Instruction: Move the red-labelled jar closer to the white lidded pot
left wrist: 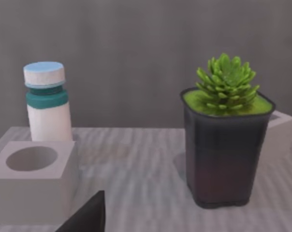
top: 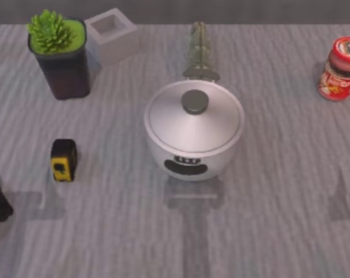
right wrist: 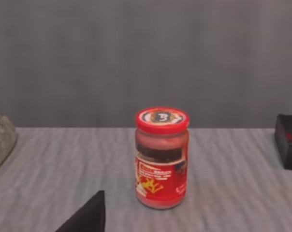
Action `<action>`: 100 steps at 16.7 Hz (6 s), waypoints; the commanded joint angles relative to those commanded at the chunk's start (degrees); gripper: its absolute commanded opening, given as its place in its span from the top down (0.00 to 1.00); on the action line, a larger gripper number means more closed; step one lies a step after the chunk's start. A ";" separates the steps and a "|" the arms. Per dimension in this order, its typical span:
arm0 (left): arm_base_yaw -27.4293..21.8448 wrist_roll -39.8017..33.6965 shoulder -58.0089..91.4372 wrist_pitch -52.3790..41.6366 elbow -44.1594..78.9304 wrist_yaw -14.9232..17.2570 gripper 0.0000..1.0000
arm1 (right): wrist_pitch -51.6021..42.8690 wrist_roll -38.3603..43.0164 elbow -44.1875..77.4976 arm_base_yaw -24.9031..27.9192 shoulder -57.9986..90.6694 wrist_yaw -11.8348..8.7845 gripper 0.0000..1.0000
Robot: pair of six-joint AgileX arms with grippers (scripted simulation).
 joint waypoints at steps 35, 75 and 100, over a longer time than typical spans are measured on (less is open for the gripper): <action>0.00 0.00 0.00 0.00 0.00 0.00 0.00 | -75.82 -36.43 142.40 -3.24 143.37 -9.94 0.00; 0.00 0.00 0.00 0.00 0.00 0.00 0.00 | -67.48 -36.89 140.24 -1.95 149.94 -10.33 1.00; 0.00 0.00 0.00 0.00 0.00 0.00 0.00 | -66.62 -33.23 108.51 -0.28 118.79 -9.66 1.00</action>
